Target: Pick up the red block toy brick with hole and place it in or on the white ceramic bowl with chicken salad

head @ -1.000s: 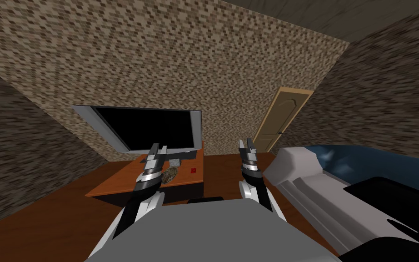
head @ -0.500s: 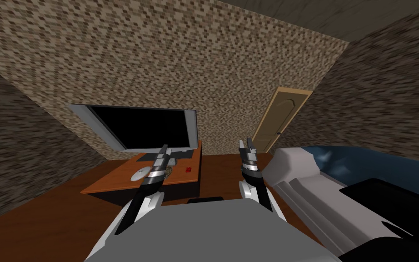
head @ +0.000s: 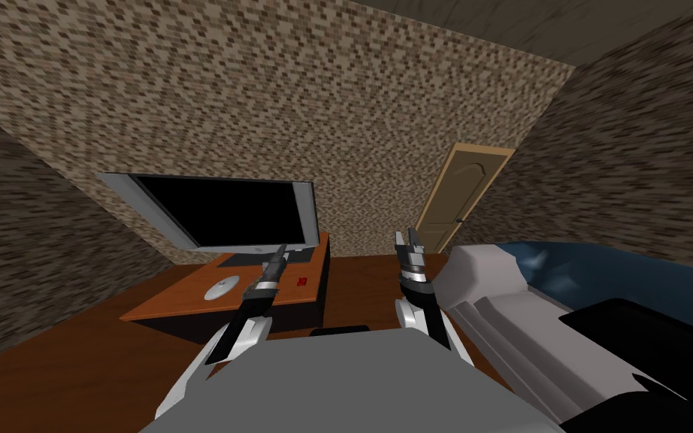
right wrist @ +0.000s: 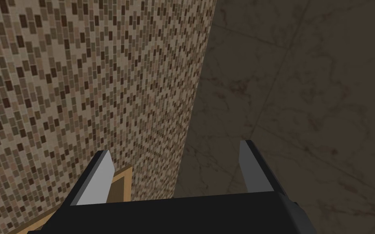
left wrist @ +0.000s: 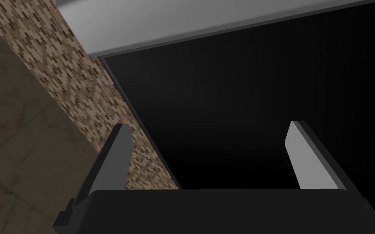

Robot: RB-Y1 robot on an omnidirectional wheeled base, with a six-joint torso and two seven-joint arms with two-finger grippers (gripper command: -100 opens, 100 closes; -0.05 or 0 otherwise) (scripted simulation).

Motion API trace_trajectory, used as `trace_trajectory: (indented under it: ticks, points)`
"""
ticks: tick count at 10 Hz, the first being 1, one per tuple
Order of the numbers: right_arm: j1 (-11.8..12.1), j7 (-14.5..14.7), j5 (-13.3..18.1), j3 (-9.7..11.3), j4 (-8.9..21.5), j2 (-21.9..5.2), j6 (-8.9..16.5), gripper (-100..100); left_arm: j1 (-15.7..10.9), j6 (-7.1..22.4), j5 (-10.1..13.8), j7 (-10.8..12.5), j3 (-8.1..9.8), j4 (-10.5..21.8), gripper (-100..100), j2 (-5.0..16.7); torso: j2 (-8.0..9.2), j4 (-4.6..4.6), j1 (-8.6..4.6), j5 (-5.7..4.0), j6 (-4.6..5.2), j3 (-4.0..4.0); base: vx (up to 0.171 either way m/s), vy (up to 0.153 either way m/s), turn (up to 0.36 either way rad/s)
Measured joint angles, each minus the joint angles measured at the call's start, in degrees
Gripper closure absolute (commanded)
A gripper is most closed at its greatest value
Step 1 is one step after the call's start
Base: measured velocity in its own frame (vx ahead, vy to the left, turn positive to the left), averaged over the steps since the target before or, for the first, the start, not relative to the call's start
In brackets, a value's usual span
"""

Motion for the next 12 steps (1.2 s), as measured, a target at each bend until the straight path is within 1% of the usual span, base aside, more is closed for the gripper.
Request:
trace_trajectory:
  ticks: [1,2,3,6,7,10,11,12]
  points:
    - [0.0,0.0,0.0,0.0,0.0,0.0,0.0,0,-0.5,1.4,0.3,0.0,0.06,0.8,-100,0.4,0.00,0.00,0.16,0.02,0.00,0.00,0.025,-0.085,0.003]
    - [0.0,0.0,0.0,0.0,0.0,0.0,0.0,0,-1.6,3.4,0.8,-0.3,-0.06,2.3,-100,0.8,-0.04,-0.01,0.16,0.04,0.00,-0.02,0.026,-0.158,0.001]
    - [0.0,0.0,0.0,0.0,0.0,0.0,0.0,0,-2.0,5.2,1.5,-0.7,-0.43,3.7,-100,1.4,-0.05,-0.01,-0.06,0.00,0.00,-0.03,0.005,-0.126,0.015]
    - [0.0,0.0,0.0,0.0,0.0,0.0,0.0,0,-3.3,10.1,3.0,-1.2,-0.69,7.1,-100,2.6,0.01,0.00,0.18,0.03,-0.01,0.00,0.017,-0.087,-0.001]
    - [0.0,0.0,0.0,0.0,0.0,0.0,0.0,0,-4.0,11.7,4.0,-1.1,-0.59,8.6,-100,3.9,-0.05,-0.01,0.23,0.04,-0.01,-0.03,0.028,-0.075,0.001]
    - [0.0,0.0,0.0,0.0,0.0,0.0,0.0,0,-5.3,15.0,5.5,-1.7,-1.18,13.1,-100,4.8,-0.01,-0.01,0.20,0.03,-0.01,-0.01,0.019,-0.085,-0.002]
    - [0.0,0.0,0.0,0.0,0.0,0.0,0.0,0,-6.0,16.6,6.1,-2.1,-1.40,14.5,-100,4.9,-0.02,0.00,0.22,0.04,0.00,-0.01,0.025,-0.063,-0.005]
    - [0.0,0.0,0.0,0.0,0.0,0.0,0.0,0,-6.1,18.1,6.5,-2.4,-1.53,15.3,-100,5.2,-0.03,-0.01,0.26,0.05,-0.01,-0.02,0.040,-0.080,-0.009]
